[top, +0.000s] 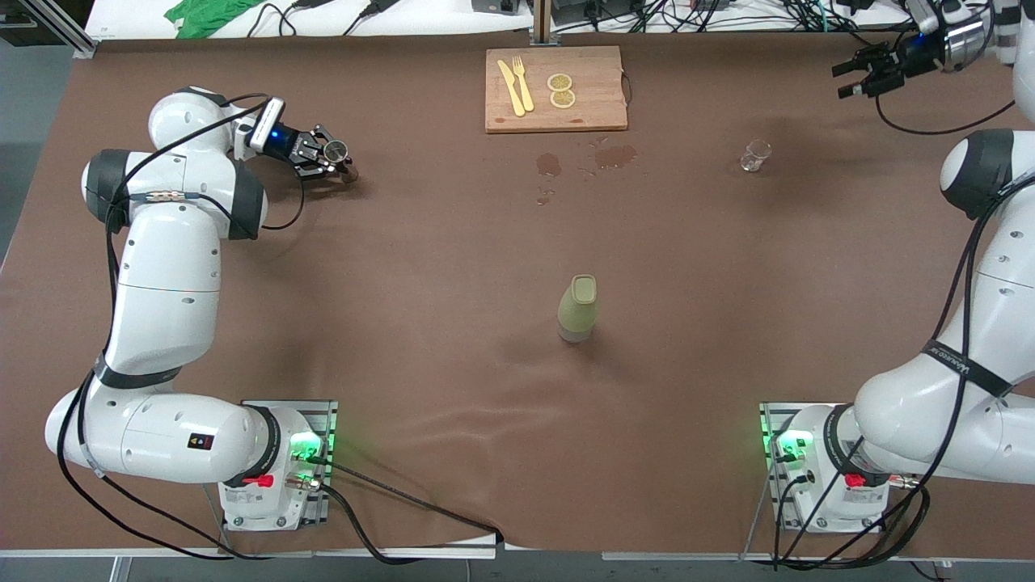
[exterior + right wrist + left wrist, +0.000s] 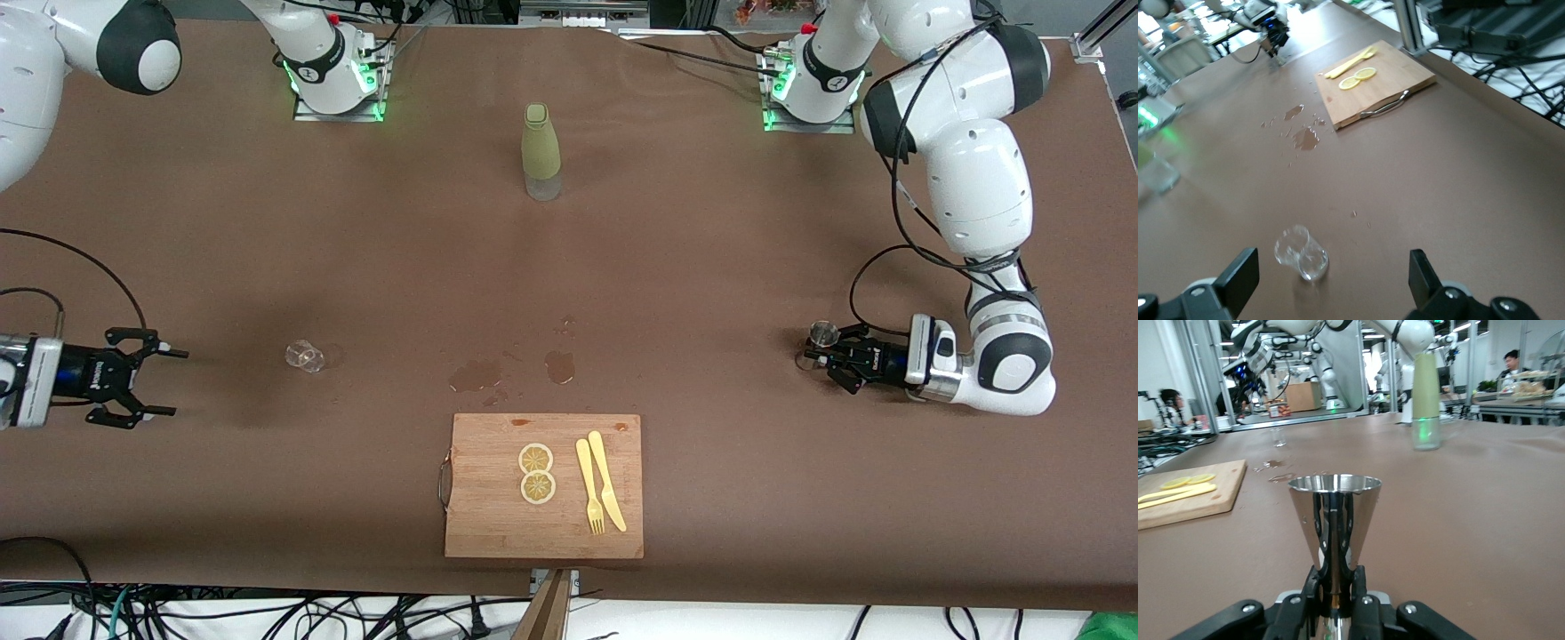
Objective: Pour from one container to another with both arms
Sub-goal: 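Lower the glass with the right gripper while the left gripper lowers the jigger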
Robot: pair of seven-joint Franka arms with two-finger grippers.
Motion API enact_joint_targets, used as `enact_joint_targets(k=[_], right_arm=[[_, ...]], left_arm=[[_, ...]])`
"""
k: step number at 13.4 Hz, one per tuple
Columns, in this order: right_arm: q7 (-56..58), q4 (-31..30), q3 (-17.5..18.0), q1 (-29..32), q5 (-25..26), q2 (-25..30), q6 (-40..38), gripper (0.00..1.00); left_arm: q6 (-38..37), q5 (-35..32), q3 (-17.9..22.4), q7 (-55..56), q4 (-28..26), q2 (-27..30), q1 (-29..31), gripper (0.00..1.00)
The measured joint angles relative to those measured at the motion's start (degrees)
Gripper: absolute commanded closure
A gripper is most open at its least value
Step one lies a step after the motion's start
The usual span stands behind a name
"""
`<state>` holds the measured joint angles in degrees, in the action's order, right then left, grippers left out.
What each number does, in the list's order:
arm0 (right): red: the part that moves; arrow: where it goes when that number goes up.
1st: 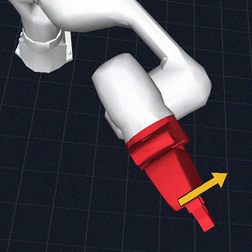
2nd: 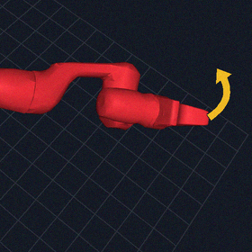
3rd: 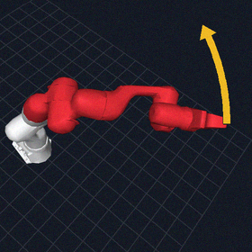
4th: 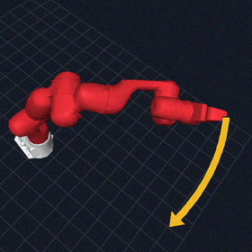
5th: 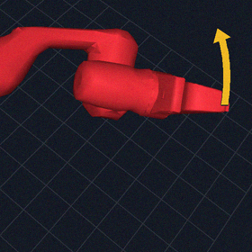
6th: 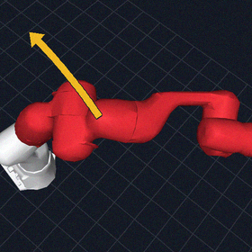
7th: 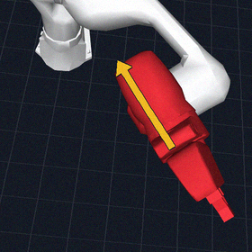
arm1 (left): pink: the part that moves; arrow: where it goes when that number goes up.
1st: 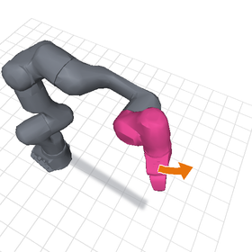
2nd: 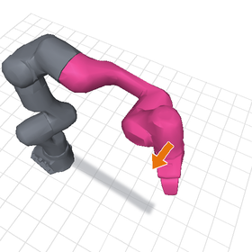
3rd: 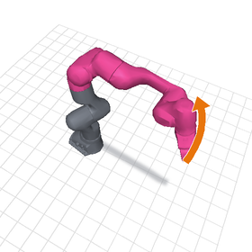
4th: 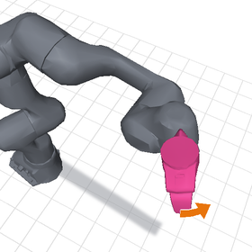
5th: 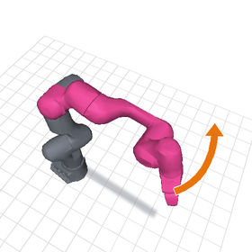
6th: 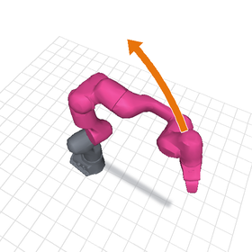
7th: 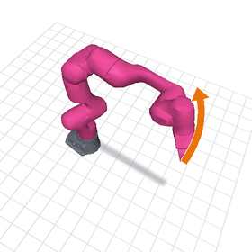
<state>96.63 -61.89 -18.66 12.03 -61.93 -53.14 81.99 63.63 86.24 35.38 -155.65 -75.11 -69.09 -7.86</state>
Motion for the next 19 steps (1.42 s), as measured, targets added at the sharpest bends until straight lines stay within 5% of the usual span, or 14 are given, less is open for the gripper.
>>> enact_joint_targets(k=[4,6,7,12,16,19], right_arm=[[-24.0,5.2,0.0,-5.4,4.5,2.8,0.3,0.0],[-35.3,6.2,0.0,-8.5,8.8,5.1,1.0,0.0],[-40.4,6.4,0.0,-9.9,11.5,6.4,1.0,0.0],[-66.0,6.6,0.7,-16.8,28.2,14.3,1.0,0.0],[-80.8,6.3,6.2,-19.1,43.3,20.4,-2.9,0.0],[-89.9,4.2,10.4,-19.2,51.2,24.8,-6.9,0.0]], left_arm=[[0.9,1.4,-0.2,0.1,-0.1,0.0,0.0,0.93],[1.0,1.5,-0.2,0.1,-0.2,0.0,0.3,0.48],[1.9,1.5,-0.2,0.1,-0.3,0.0,0.4,0.0],[3.0,1.5,-0.2,0.0,-0.4,-0.3,1.2,0.0],[7.6,0.3,1.0,0.0,0.0,1.3,1.7,0.0],[15.4,-12.4,1.3,2.1,0.5,9.1,4.2,0.0]])
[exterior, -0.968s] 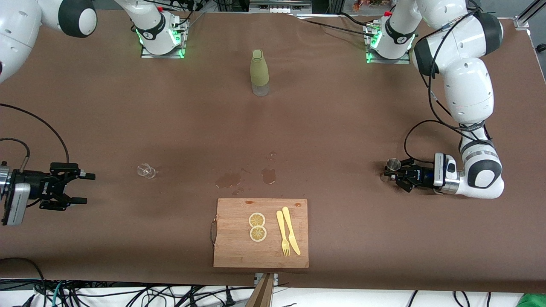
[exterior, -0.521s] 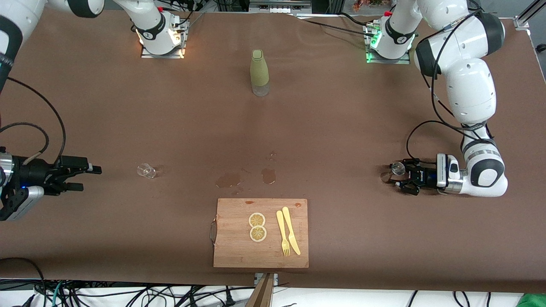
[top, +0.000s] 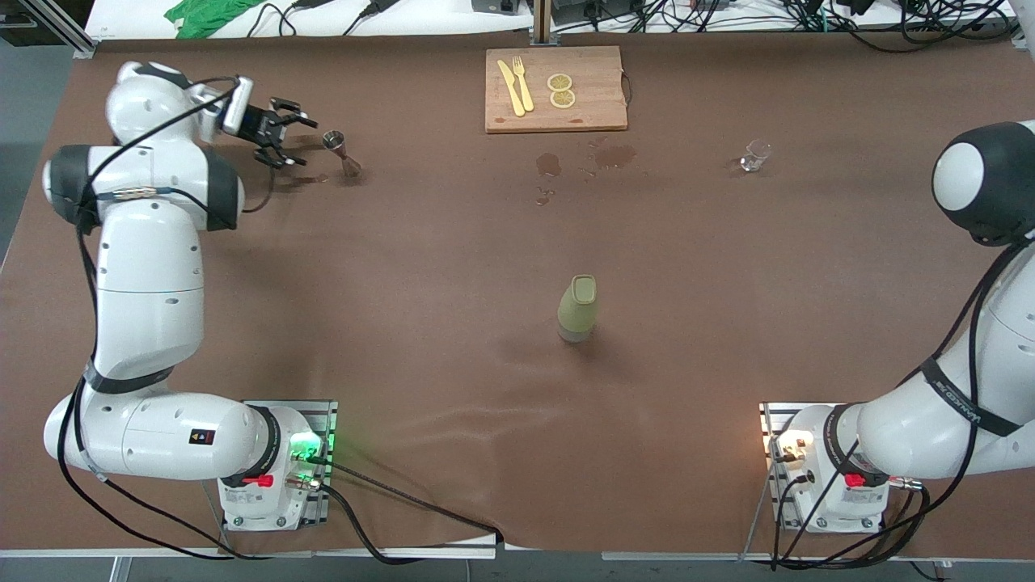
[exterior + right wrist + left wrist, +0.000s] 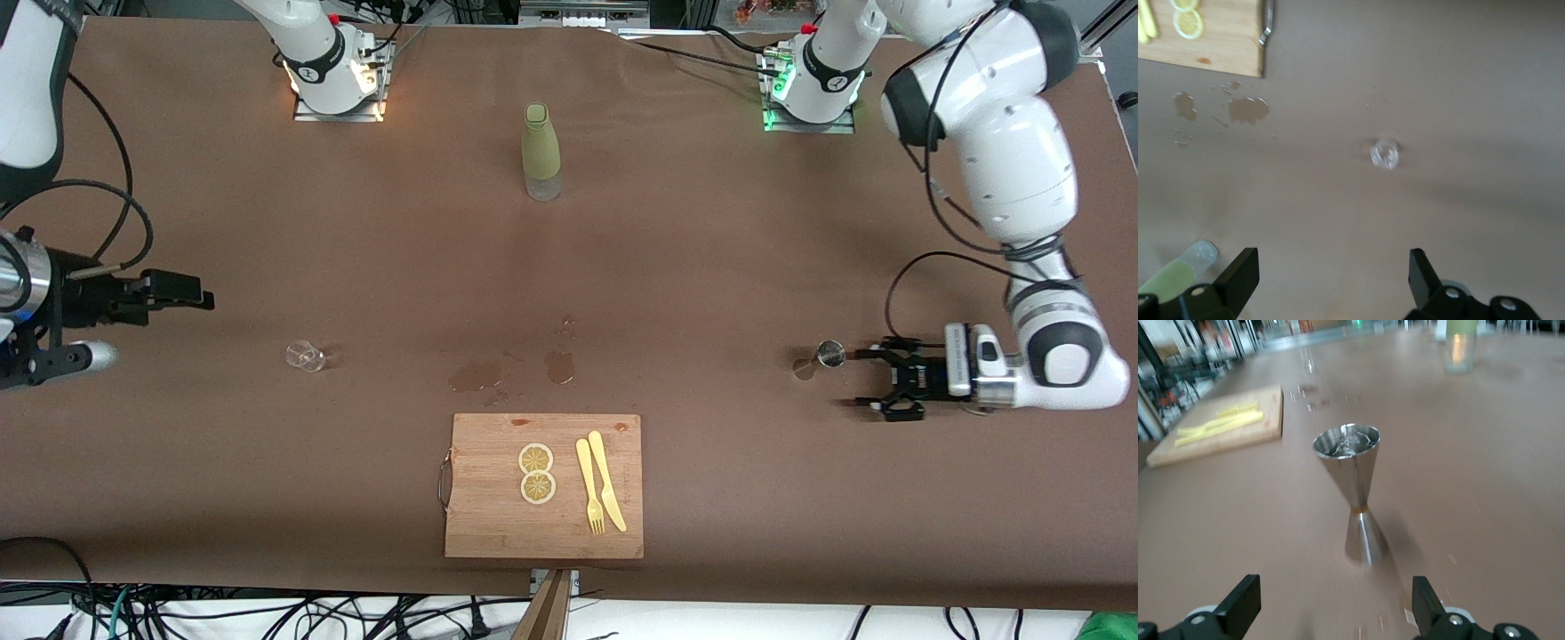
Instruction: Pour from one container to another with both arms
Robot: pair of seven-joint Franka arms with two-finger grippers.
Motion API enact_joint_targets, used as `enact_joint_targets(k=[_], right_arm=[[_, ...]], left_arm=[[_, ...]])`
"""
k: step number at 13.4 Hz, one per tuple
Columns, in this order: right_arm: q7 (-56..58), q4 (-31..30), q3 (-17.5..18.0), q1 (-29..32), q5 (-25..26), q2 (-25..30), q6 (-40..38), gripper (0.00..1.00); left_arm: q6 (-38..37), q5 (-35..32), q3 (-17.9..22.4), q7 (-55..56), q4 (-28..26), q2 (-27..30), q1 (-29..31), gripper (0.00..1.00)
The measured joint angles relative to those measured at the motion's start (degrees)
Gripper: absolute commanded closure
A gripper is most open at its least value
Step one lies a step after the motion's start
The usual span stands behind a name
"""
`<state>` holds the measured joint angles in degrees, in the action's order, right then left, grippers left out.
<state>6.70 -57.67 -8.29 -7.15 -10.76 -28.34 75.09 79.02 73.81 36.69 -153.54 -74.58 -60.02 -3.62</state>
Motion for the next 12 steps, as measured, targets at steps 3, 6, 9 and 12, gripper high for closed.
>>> enact_joint_targets(k=[3,6,9,12], right_arm=[[-1.5,-8.1,0.5,0.1,5.5,7.6,-0.7,0.0],[-1.5,-16.3,0.6,0.2,9.1,14.1,-0.2,0.0],[-1.5,-19.5,0.7,0.2,12.1,16.7,1.3,0.0],[-1.5,-19.8,0.7,0.4,13.1,19.7,3.4,0.0]], left_arm=[[8.7,-14.8,-0.3,2.4,0.0,9.6,1.4,0.0],[13.7,-28.0,-3.8,8.7,0.0,17.6,1.4,0.0],[16.2,-42.2,-9.8,21.9,0.0,26.1,1.0,0.0],[16.2,-50.4,-12.3,33.5,-0.2,32.7,0.7,0.0]])
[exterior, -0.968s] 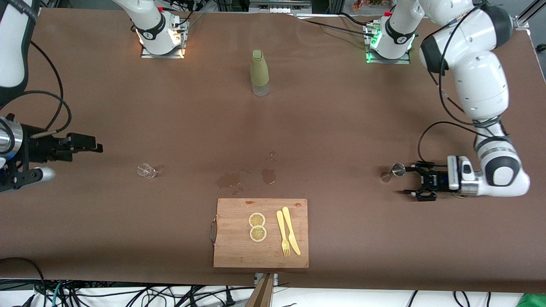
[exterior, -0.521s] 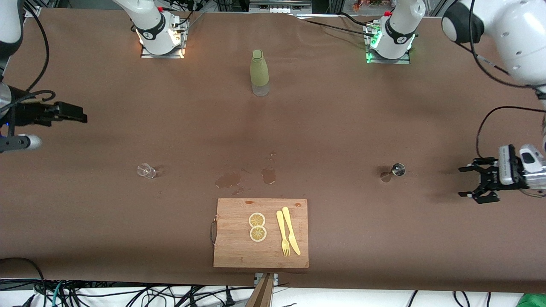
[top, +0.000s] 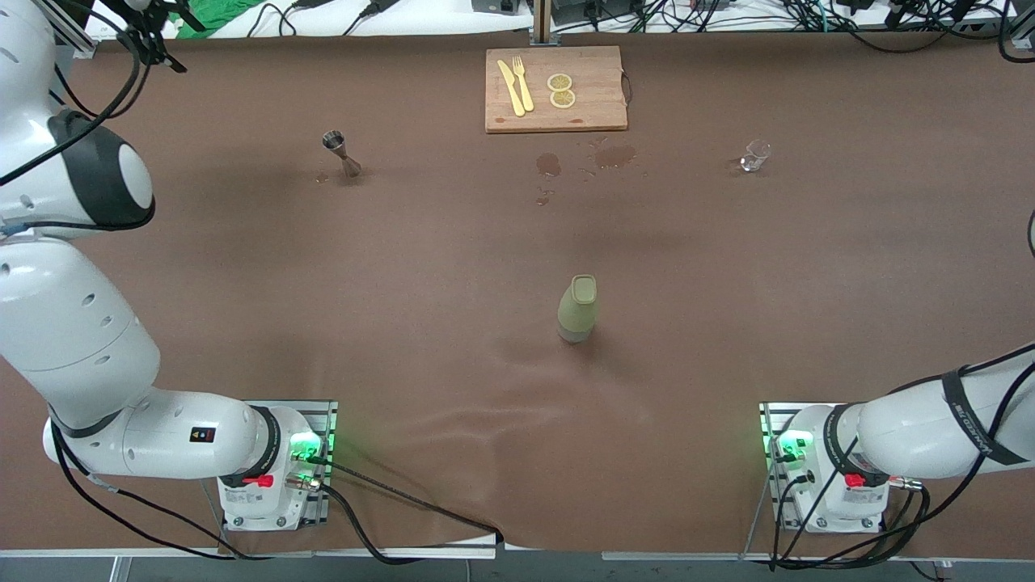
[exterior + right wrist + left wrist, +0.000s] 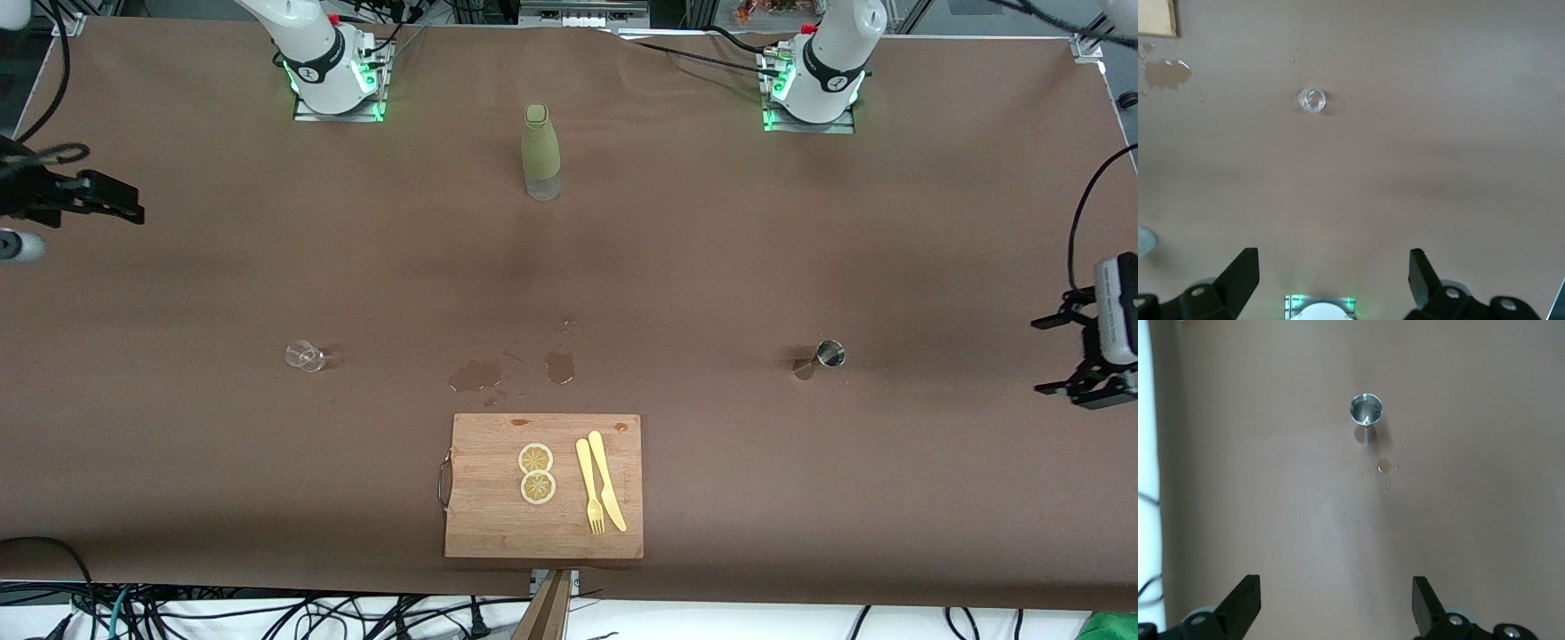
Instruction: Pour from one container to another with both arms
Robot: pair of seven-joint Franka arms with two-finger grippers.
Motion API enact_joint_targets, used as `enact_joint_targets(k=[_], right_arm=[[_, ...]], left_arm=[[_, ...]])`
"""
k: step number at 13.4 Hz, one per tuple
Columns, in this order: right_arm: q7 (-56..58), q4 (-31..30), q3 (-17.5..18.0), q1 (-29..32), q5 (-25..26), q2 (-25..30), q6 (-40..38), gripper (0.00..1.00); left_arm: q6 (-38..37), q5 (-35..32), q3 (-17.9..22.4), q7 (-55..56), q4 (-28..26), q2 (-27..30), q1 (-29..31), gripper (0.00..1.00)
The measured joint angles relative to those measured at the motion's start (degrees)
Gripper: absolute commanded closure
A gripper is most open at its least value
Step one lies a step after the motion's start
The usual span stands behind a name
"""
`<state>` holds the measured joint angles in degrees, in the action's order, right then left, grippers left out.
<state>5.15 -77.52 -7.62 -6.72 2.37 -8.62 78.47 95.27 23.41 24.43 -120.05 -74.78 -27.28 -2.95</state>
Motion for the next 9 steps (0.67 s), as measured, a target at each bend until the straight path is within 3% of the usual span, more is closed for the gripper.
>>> enact_joint_targets(k=[6,9], right_arm=[[-0.2,-4.4,0.2,-0.2,0.7,4.2,0.3,0.0],[-1.5,-5.2,0.9,-1.1,0.7,4.6,0.5,0.0]], left_arm=[[-0.6,-7.5,-1.5,30.6,-3.5,8.2,-0.2,0.0],[-4.4,-16.0,-7.0,54.3,-3.8,12.7,-0.9,0.0]])
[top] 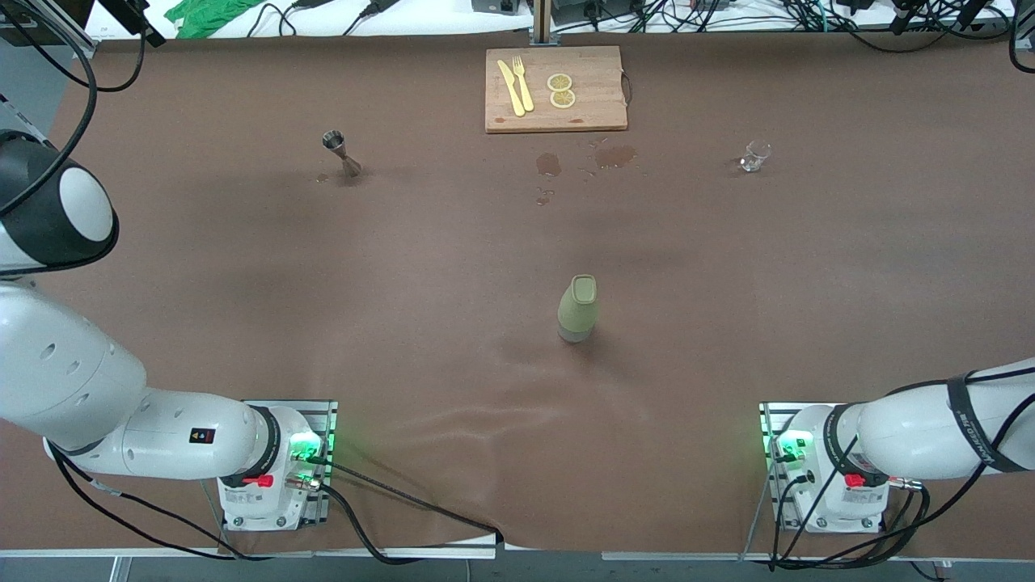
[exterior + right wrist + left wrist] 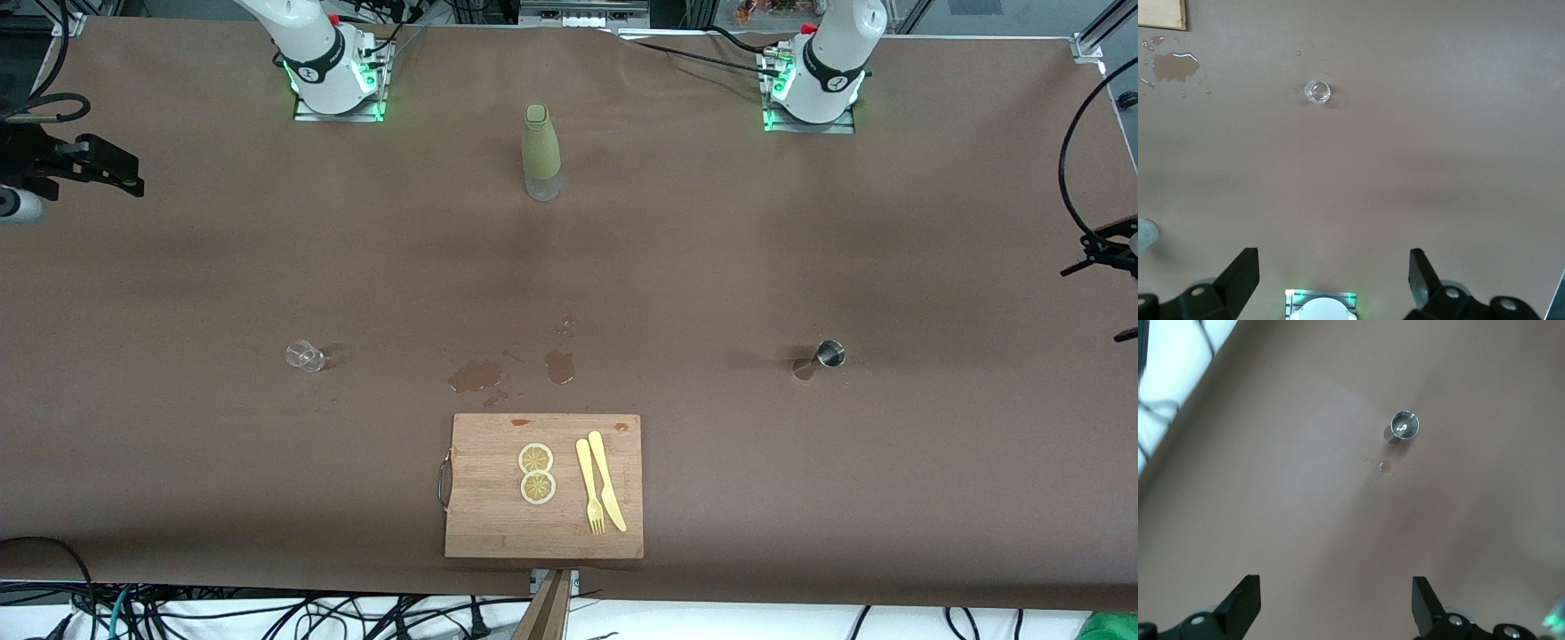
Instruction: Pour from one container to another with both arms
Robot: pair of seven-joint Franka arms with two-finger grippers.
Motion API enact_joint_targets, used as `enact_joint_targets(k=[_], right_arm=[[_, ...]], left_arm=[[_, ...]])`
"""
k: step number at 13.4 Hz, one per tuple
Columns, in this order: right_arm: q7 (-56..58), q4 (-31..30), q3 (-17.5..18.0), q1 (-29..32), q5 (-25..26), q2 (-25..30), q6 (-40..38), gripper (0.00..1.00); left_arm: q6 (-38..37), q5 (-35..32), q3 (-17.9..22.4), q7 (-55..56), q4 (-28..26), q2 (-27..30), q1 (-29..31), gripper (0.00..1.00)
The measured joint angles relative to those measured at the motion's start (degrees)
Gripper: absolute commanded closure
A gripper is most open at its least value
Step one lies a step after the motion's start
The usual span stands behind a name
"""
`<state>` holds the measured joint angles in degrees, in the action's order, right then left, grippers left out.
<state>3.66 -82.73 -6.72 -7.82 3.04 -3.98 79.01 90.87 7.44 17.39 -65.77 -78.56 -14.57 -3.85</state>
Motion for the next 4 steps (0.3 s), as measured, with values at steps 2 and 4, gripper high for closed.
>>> enact_joint_targets(k=[2,4], right_arm=[[-0.2,-0.2,0.0,-0.1,0.0,-0.1,0.3,0.0],[-0.3,-0.2,0.0,0.0,0.0,-0.5,0.6,0.0]], left_arm=[[-3.4,-5.0,-4.6,15.2,0.0,2.5,-0.8,0.0],[-7.3,-8.1,-8.2,29.6,0.0,4.4,-2.3,0.0]])
